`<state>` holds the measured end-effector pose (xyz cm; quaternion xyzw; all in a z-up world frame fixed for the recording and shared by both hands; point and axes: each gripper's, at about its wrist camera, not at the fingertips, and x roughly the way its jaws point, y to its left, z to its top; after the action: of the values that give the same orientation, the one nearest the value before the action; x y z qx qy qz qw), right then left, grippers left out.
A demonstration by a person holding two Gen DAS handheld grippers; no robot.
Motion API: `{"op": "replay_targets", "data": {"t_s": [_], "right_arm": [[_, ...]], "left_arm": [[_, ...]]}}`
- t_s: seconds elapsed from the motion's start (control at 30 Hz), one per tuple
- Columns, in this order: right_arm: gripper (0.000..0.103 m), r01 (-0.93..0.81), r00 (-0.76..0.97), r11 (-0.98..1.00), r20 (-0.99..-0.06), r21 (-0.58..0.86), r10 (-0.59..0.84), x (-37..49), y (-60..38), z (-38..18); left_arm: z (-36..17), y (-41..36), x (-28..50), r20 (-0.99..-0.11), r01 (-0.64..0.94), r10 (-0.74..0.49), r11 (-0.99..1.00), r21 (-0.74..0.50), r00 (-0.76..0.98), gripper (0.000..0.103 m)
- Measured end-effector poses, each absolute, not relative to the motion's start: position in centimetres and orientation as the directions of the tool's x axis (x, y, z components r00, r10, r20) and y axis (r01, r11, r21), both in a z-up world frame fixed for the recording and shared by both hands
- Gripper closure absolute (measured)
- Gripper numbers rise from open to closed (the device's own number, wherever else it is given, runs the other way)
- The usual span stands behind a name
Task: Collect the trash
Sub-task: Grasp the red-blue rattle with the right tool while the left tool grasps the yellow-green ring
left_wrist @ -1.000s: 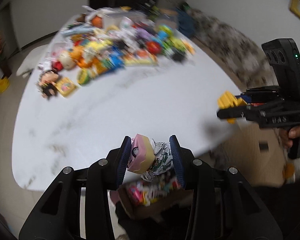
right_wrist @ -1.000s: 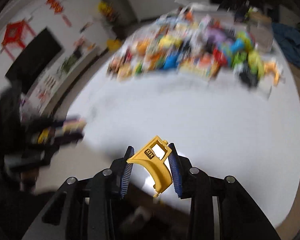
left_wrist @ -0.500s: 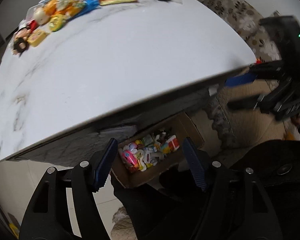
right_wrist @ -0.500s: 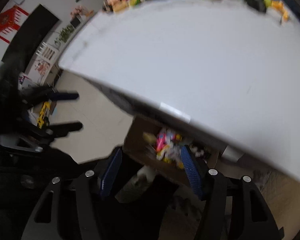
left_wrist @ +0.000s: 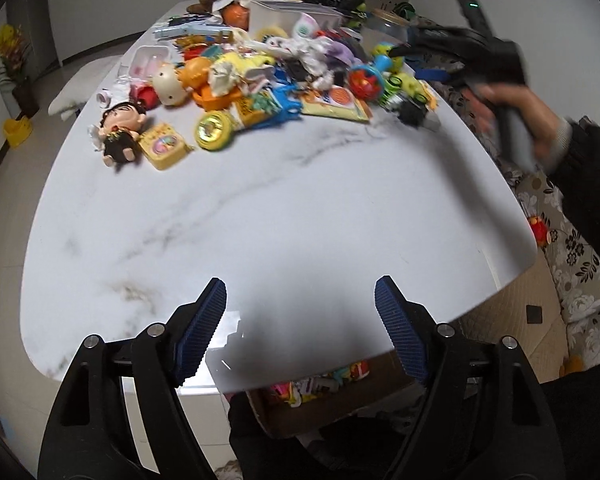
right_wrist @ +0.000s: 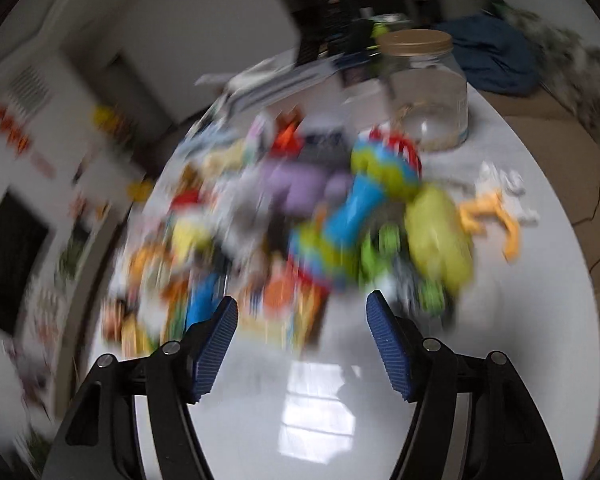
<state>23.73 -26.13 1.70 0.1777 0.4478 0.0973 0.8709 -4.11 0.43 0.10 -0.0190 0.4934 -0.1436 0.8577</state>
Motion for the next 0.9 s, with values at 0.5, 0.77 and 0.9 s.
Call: {"op": "replay_targets", "data": {"t_s": [0.5,0.77,0.9], "right_arm": [[0.079,-0.011,0.542,0.940,-0.788,0.341,0.292,28.8,-23.2,-0.8],[0.080,-0.119,0.551,0.878,-0.704,0.464,0.447,18.4,-21.6,2.5],[0.080,-0.130,0.533,0.862,-0.699,0.489,0.477,14.6,-21.1,2.8]], "left_arm": [[-1.9,6.9,5.7,-0.831,0.235,-0.300,0.949,-0.210,0.468,0.028],[-3.4,3.2,12.6,-0.815,0.318,-0.232,0.946,-0.062,0.531,0.028],[-5.8,1.4,16.2,-0.831,0.314,-0.171,0.949,0.005,0.529,0.030]]}}
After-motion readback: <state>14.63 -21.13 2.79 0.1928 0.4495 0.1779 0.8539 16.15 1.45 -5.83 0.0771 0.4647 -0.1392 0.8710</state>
